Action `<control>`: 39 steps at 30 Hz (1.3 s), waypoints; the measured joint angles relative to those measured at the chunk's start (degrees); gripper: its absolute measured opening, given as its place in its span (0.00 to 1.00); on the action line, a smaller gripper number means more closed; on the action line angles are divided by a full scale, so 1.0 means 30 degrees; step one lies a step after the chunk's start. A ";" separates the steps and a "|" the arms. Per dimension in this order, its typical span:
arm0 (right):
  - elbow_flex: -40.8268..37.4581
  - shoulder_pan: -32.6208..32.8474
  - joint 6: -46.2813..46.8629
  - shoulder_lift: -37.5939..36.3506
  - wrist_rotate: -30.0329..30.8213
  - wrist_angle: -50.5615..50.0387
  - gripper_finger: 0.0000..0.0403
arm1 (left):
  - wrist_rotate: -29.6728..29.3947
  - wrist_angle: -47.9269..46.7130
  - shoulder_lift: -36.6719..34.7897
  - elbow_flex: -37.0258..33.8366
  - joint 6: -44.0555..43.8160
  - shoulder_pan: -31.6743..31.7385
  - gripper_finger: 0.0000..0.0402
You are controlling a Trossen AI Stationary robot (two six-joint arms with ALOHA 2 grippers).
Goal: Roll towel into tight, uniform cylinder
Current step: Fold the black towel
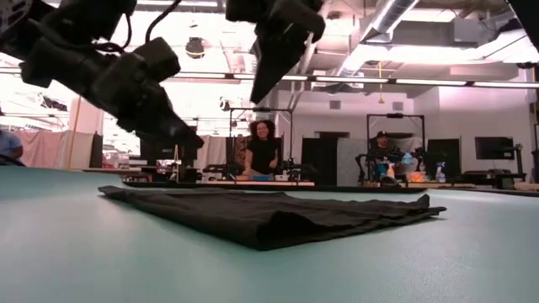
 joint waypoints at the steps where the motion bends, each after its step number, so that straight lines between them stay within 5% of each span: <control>1: 0.0000 -0.0024 -0.0002 -0.0164 0.0399 -0.0240 0.00 | -0.0052 0.0399 0.0243 0.0002 -0.0029 -0.0362 0.00; 7: 0.0000 -0.0248 -0.0046 -0.1728 0.1207 -0.1382 0.00 | -0.2186 0.1126 0.1434 0.0595 0.0876 -0.1745 0.00; 27: 0.0007 0.1338 0.3170 -0.5676 0.3161 -0.5214 0.00 | -0.0679 -0.5273 0.8360 0.7442 0.0589 -0.2896 0.00; 39: -0.0309 0.1193 0.2146 -0.4843 0.3714 -0.2989 0.01 | 0.0846 -1.2501 0.6919 0.7547 -0.2551 -0.3413 0.00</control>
